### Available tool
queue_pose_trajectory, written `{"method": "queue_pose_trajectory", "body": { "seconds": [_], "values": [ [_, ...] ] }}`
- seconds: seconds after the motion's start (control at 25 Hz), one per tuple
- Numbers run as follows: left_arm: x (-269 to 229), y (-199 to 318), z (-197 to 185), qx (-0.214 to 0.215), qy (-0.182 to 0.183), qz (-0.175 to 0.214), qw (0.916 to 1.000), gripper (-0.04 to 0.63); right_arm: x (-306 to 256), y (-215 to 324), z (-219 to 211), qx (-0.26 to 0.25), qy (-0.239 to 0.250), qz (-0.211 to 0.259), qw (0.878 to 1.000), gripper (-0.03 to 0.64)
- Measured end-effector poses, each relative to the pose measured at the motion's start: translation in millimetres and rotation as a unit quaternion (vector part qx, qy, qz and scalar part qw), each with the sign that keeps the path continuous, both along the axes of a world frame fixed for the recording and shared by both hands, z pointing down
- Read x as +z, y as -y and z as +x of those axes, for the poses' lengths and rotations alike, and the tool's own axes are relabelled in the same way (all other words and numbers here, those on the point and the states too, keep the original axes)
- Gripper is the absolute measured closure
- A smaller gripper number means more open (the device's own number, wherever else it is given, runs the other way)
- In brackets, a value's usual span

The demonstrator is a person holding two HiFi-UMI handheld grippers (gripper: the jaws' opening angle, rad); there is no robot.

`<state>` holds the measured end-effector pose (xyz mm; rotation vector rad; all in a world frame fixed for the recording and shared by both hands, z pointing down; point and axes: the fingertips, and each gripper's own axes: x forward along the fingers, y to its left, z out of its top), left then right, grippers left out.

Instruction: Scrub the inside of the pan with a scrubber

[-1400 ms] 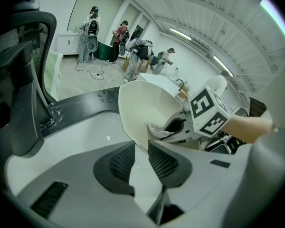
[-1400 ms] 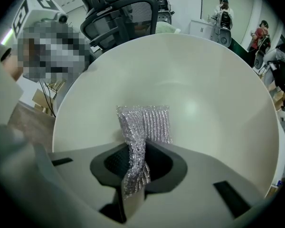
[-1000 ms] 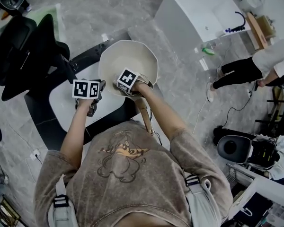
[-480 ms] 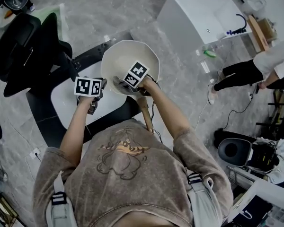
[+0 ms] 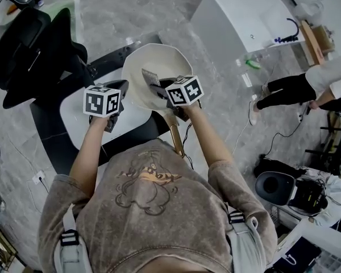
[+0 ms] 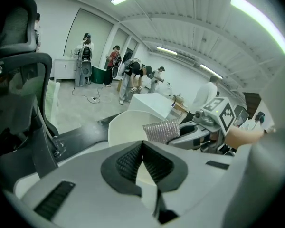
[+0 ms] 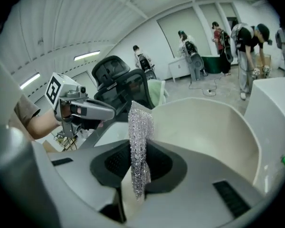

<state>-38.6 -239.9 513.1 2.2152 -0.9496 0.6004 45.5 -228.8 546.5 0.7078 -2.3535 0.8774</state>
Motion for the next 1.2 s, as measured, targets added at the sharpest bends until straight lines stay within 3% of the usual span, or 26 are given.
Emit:
{"method": "queue_pose_trajectory", "body": {
  "seconds": [0.12,0.28,0.4,0.64,0.76,0.88,1.2],
  "values": [
    [-24,1,4,-0.005,-0.007,0.044,0.9990,0.578,-39,2,4,0.044,0.022,0.081,0.996,0.531],
    [-59,-1,11,-0.007,-0.026,0.124,0.9920,0.578,-87,-2,14,0.104,0.039,0.191,0.975,0.531],
    [-86,-3,16,-0.009,-0.048,0.189,0.9808,0.578,-116,-8,22,0.134,0.048,0.265,0.954,0.531],
    [-116,-6,13,-0.028,-0.081,0.299,0.9505,0.578,-158,-21,29,0.183,0.075,0.382,0.903,0.531],
    [-123,-10,11,-0.041,-0.094,0.328,0.9393,0.578,-170,-24,36,0.209,0.086,0.406,0.885,0.531],
    [-127,-11,12,-0.044,-0.099,0.342,0.9333,0.578,-172,-23,40,0.224,0.104,0.406,0.880,0.531],
    [-123,-9,14,-0.047,-0.102,0.338,0.9344,0.578,-167,-22,40,0.234,0.100,0.402,0.880,0.532]
  ]
}}
